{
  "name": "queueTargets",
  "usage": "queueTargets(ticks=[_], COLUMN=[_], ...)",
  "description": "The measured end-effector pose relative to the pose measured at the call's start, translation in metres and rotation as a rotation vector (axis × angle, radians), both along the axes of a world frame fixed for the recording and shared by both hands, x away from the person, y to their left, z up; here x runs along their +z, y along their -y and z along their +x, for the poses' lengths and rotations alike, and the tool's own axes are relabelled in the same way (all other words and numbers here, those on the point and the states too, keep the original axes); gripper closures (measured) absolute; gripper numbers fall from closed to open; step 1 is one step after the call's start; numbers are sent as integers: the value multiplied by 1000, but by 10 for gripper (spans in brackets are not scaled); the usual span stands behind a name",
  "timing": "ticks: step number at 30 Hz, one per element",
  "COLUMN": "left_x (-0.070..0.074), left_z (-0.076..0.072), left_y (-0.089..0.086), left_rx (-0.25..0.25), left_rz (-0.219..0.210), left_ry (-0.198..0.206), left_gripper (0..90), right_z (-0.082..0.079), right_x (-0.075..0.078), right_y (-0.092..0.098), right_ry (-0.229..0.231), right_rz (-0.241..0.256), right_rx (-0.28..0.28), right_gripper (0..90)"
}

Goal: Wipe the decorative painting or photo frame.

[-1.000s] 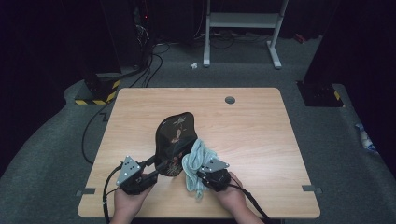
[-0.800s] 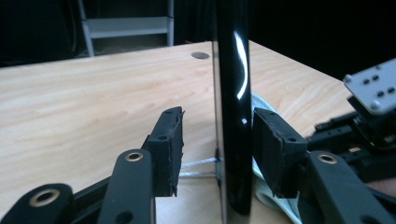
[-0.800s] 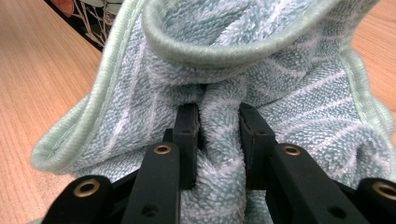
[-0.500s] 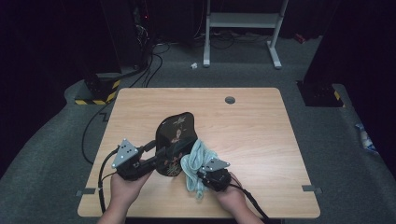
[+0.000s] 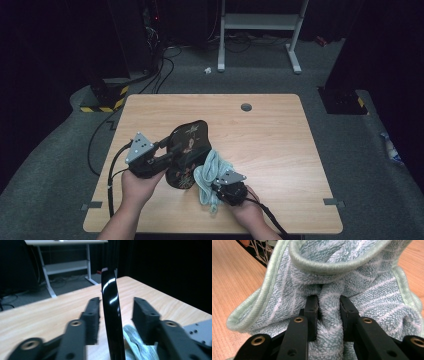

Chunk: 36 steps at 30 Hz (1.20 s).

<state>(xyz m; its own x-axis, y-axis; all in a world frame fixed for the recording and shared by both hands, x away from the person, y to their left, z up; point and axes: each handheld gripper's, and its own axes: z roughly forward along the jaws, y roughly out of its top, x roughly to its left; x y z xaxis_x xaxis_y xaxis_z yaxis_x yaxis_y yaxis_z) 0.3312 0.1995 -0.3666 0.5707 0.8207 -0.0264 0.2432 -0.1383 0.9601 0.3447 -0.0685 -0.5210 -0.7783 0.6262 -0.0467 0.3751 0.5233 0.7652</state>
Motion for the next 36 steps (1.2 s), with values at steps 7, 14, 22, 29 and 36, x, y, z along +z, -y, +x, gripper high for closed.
queueTargets(ticks=[7,14,22,29,36], left_x=[-3,-4,-3,-4,-3], left_z=[1,-2,-2,-3,-1], left_y=[0,4,4,5,3], left_rx=[38,57,62,61,59], left_rz=[-38,-29,-27,-30,-32], left_ry=[-17,-7,-17,-14,-28], left_gripper=[764,766,768,769,770], right_z=[1,11,1,-40,-10], right_x=[8,38,63,65,65], right_y=[4,-8,-50,-75,-62], right_ry=[13,86,142,147,128], right_rz=[69,154,186,167,183], right_rx=[7,18,138,291,203], right_gripper=[727,732,736,739,739])
